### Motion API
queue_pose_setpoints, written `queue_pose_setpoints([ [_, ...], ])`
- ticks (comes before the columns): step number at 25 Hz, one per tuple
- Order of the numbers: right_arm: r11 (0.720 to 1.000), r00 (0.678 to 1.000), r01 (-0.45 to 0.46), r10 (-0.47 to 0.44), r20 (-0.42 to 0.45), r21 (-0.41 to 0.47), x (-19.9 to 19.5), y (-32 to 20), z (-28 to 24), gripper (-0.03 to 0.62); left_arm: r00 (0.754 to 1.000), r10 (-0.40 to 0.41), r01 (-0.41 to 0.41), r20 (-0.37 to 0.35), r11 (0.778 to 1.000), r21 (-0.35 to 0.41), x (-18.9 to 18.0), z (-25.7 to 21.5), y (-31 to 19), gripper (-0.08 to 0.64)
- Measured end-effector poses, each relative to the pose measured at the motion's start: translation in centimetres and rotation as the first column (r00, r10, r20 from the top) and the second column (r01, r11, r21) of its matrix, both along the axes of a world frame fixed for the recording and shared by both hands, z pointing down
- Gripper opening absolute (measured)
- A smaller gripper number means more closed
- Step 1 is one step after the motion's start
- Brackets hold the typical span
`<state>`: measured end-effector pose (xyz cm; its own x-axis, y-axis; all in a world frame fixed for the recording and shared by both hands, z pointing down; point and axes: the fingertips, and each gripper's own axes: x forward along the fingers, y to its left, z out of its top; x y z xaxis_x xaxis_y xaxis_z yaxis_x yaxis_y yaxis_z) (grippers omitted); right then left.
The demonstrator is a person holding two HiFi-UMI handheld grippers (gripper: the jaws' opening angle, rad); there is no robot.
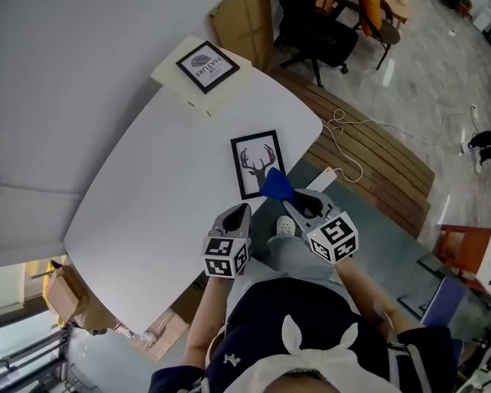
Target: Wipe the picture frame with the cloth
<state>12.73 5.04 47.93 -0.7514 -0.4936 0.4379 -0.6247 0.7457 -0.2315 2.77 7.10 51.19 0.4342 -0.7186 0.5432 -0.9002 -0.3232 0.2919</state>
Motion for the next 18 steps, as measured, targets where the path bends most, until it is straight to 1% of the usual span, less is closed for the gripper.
queue_pose_setpoints([
  [3, 0.998, 0.999, 0.054, -0.054, 0.004, -0.017, 0.1, -0.6, 0.5, 0.089, 0.999, -0.033, 0.033, 0.032, 0.999, -0.008, 0.4, 0.3, -0.7, 0.003],
  [6, 0.995, 0.995, 0.099, -0.099, -0.001, -0.020, -0.3, -1.2, 1.3, 0.089, 0.997, -0.041, 0.042, 0.065, 0.999, -0.016, 0.4, 0.9, -1.2, 0.003],
  [9, 0.991, 0.991, 0.130, -0.131, -0.013, -0.016, -1.2, -1.5, 1.9, 0.089, 0.996, -0.043, 0.047, 0.072, 0.998, -0.049, 0.1, 1.9, -1.1, 0.003],
  [12, 0.991, 0.990, 0.135, -0.136, -0.023, -0.016, -1.8, -2.0, 2.3, 0.089, 0.997, -0.049, 0.053, 0.058, 0.995, -0.080, 0.0, 2.9, -1.3, 0.003],
  [18, 0.990, 0.989, 0.137, -0.138, -0.062, -0.009, -3.3, -2.6, 2.6, 0.089, 0.998, -0.017, 0.024, 0.065, 0.994, -0.104, -0.9, 4.3, -2.1, 0.003],
])
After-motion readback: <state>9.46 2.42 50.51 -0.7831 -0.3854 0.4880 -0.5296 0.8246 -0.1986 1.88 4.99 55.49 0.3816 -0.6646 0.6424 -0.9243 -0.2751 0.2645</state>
